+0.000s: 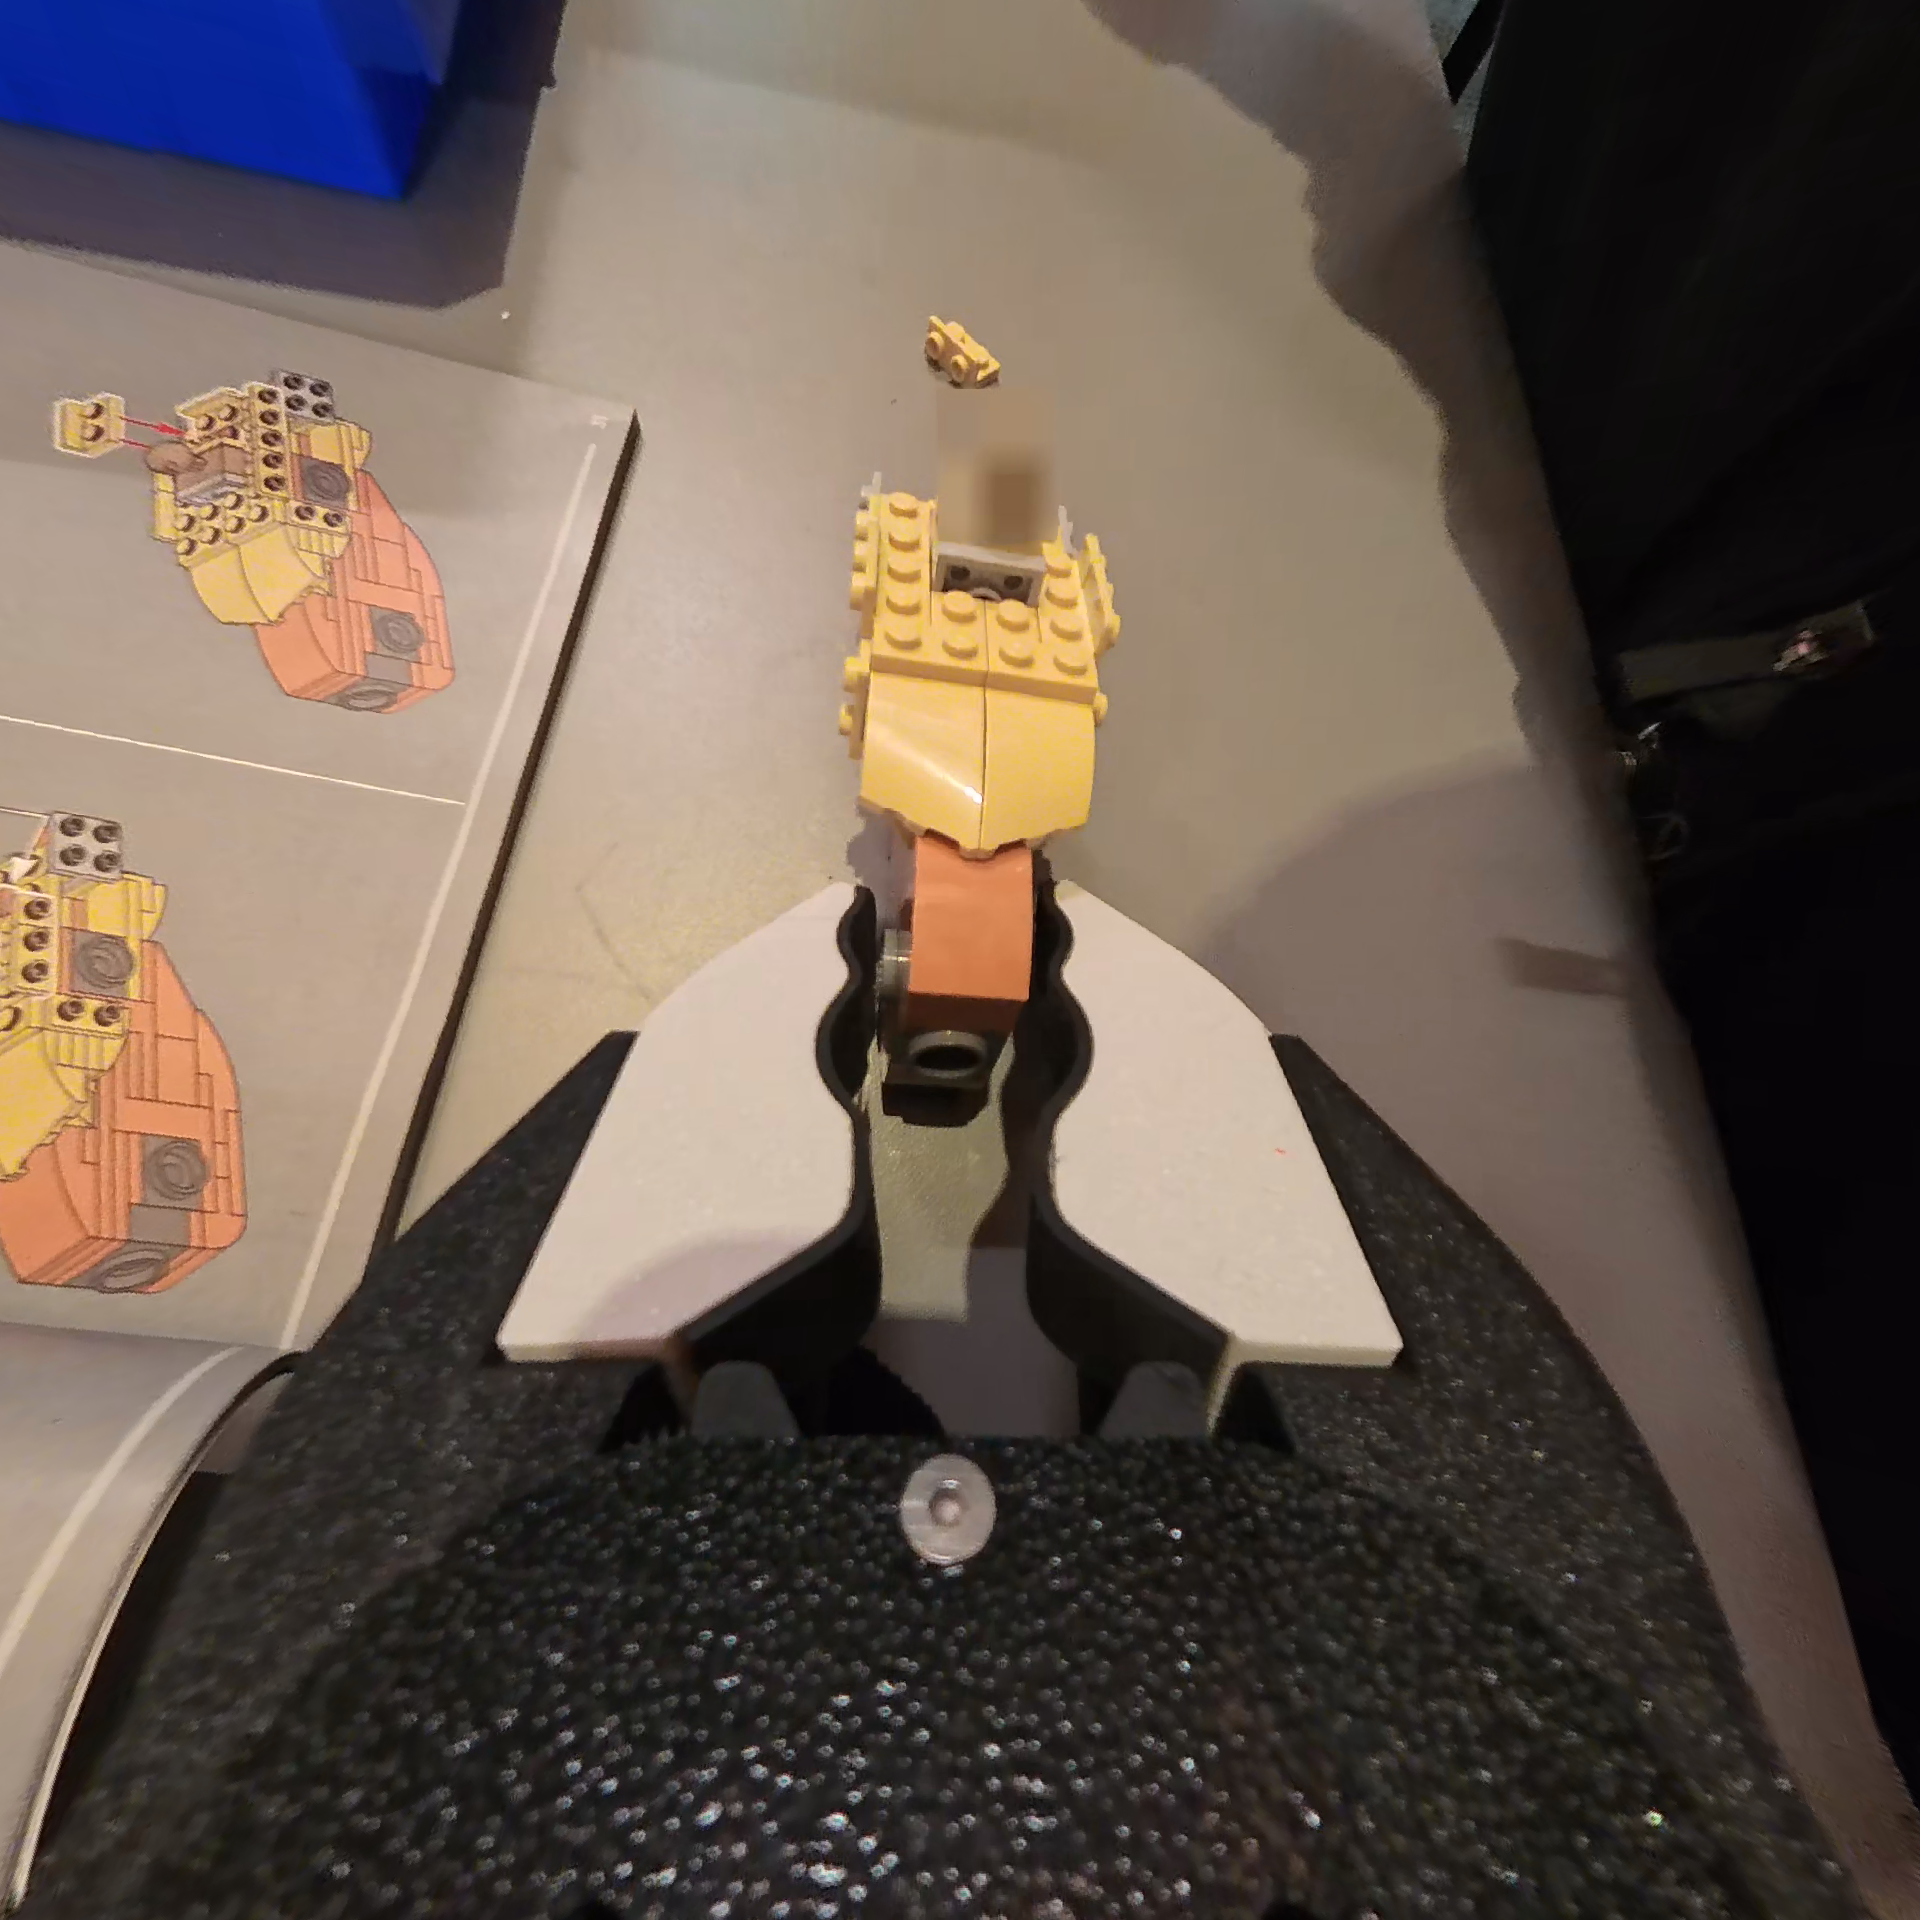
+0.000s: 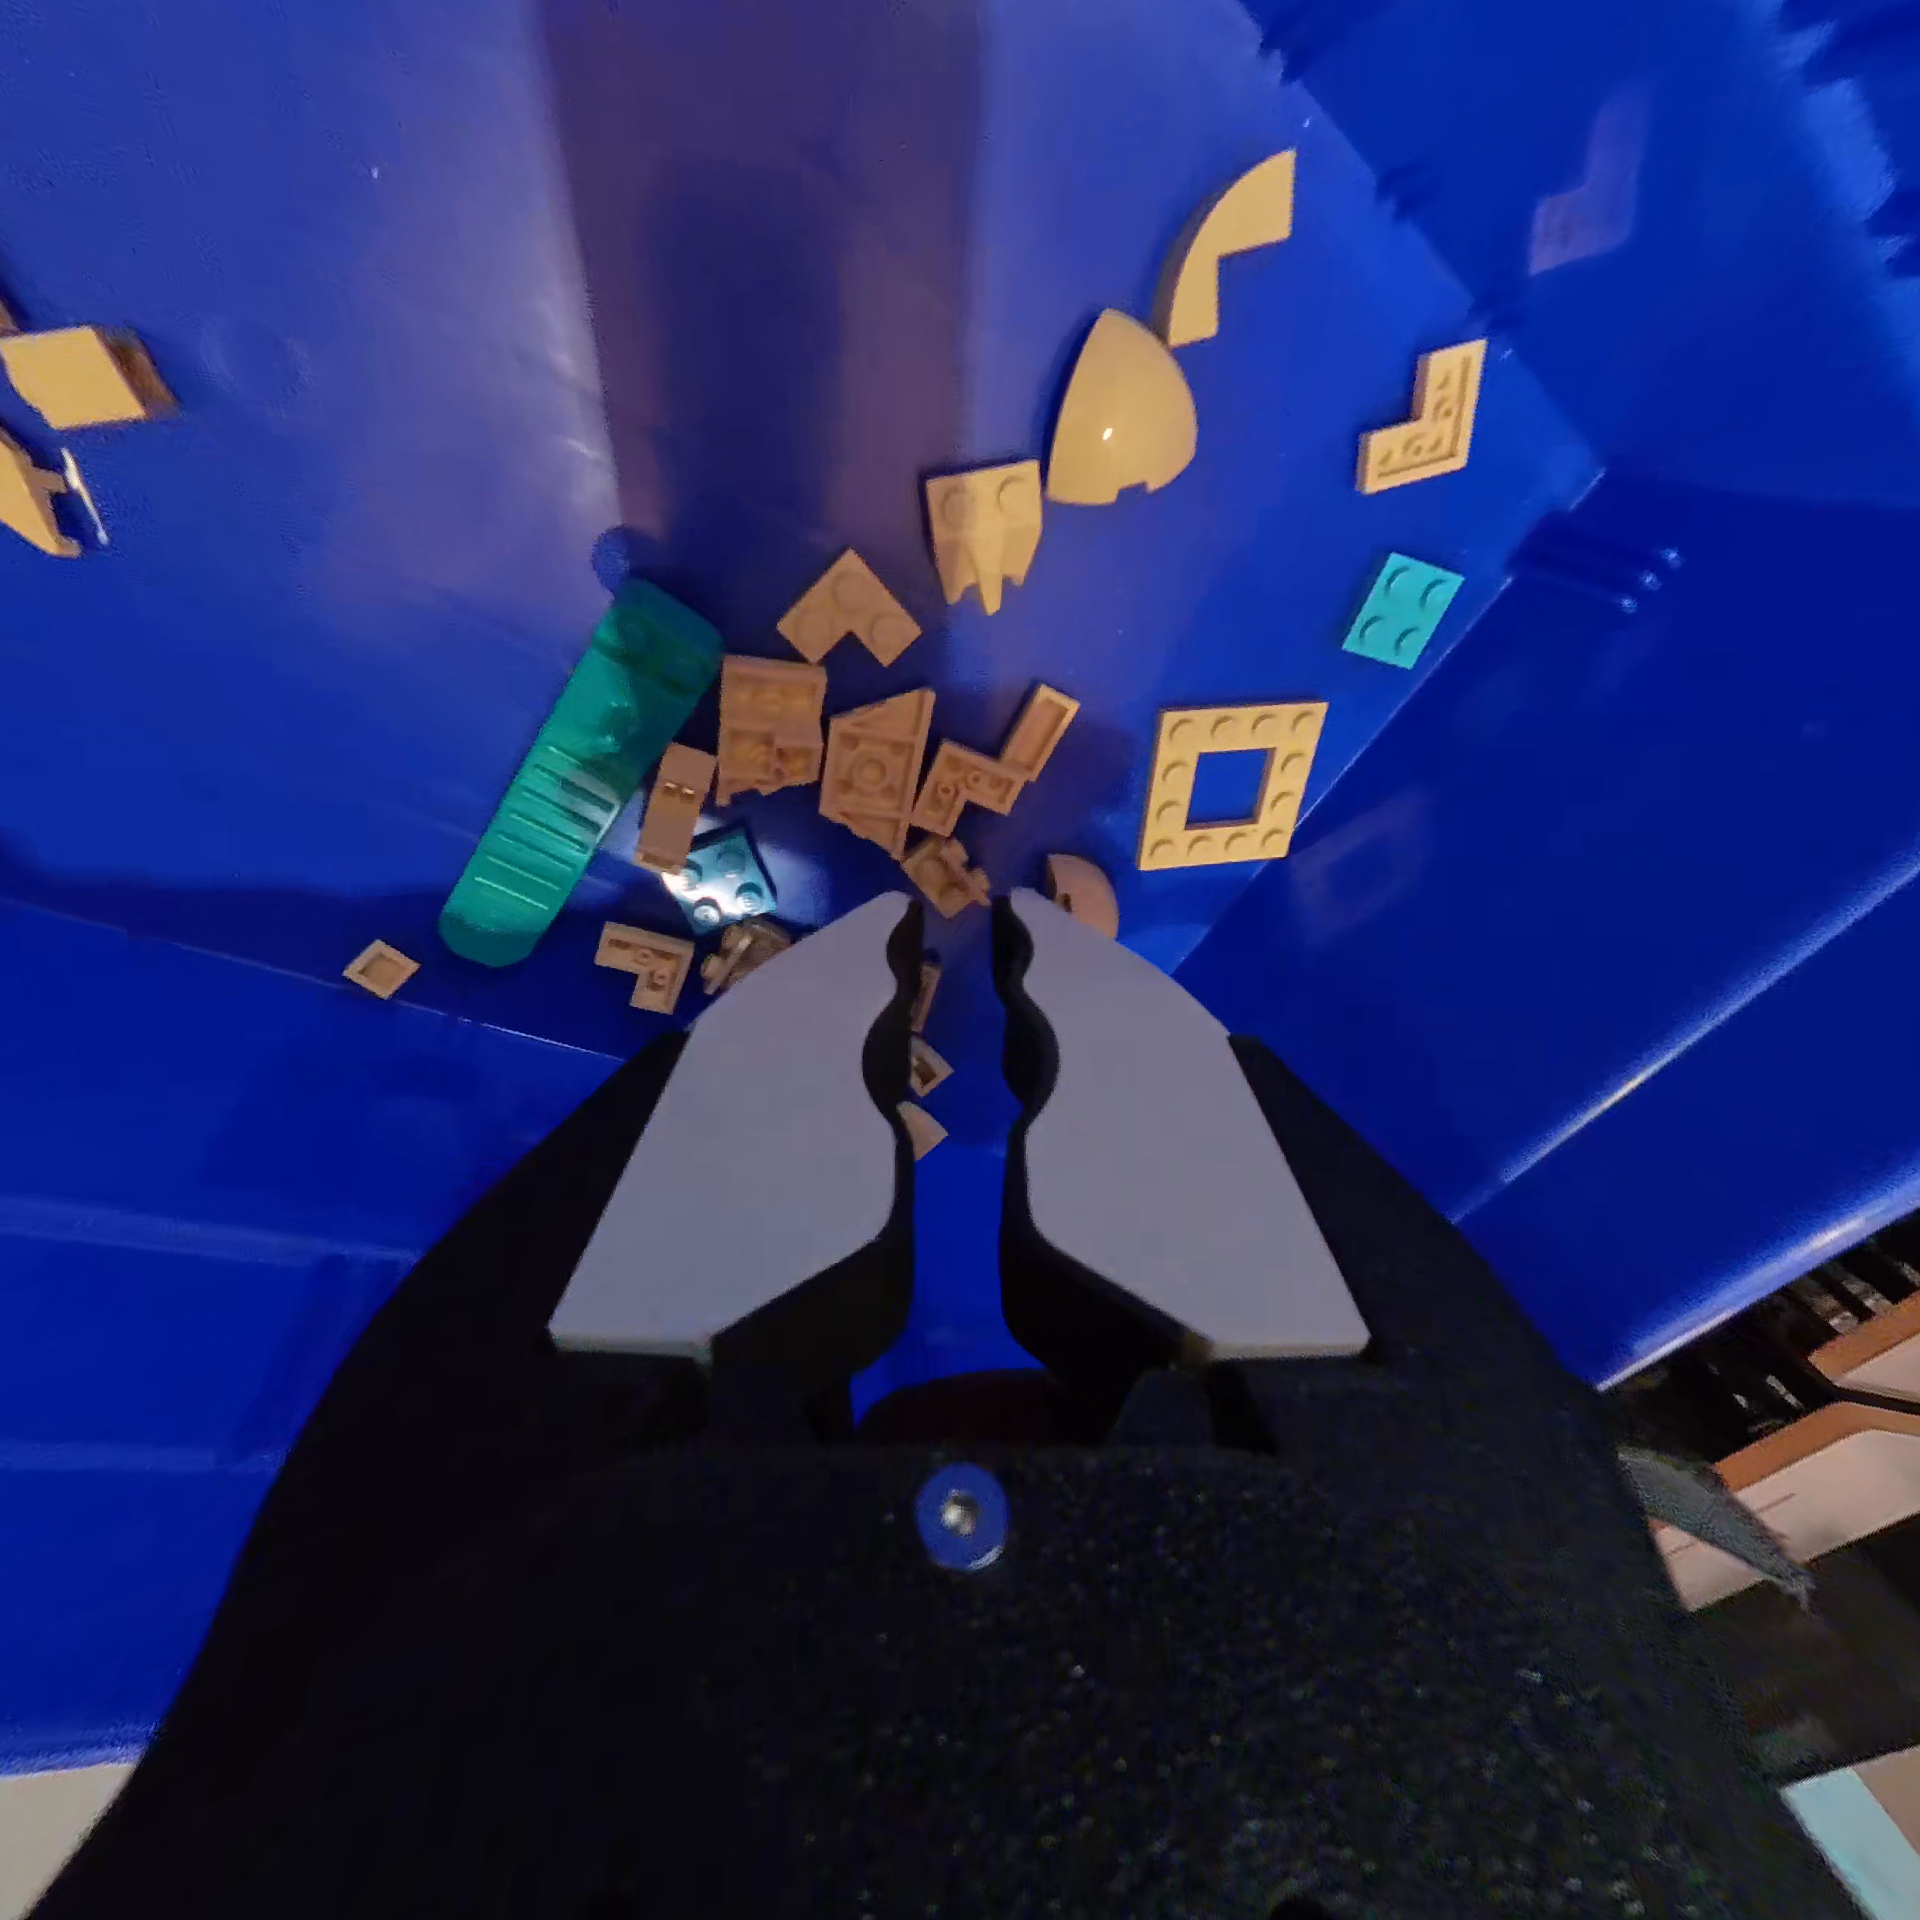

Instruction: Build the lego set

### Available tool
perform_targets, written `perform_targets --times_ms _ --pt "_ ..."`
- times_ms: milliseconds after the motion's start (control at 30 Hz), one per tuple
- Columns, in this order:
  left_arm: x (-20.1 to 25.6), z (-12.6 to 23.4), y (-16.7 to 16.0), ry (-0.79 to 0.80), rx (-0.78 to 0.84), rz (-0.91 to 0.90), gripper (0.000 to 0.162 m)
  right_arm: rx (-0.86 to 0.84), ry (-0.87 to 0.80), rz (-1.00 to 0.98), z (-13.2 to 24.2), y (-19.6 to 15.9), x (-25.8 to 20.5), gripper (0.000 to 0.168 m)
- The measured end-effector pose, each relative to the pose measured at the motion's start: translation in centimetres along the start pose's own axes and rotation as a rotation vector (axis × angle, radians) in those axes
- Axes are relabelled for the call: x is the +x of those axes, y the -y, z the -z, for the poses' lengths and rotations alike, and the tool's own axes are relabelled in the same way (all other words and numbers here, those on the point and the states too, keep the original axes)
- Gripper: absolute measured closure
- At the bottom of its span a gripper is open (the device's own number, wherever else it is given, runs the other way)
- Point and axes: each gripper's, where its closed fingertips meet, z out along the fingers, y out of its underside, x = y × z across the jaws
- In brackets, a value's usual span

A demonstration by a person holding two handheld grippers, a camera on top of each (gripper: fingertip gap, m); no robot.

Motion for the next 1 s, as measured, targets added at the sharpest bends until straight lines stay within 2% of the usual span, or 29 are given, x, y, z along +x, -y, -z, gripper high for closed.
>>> perform_targets --times_ms 367,767,867,1000 --pt "0.0 0.1 0.1 -0.009 0.006 0.015 0.134 -0.082 0.057 0.056 -1.0 -0.1 -0.1 0.153" --pt "-0.1 0.1 0.1 -0.004 0.008 0.020 0.134 -0.143 0.045 -0.005 -1.0 -0.2 -0.1 0.156" --pt "-0.2 0.0 0.1 0.002 0.006 0.017 0.134 -0.124 -0.008 -0.046 0.4 0.3 0.4 0.156" --pt "-0.2 0.0 0.0 0.012 0.003 0.009 0.134 -0.006 -0.093 -0.168 4.6 2.2 0.5 0.156"
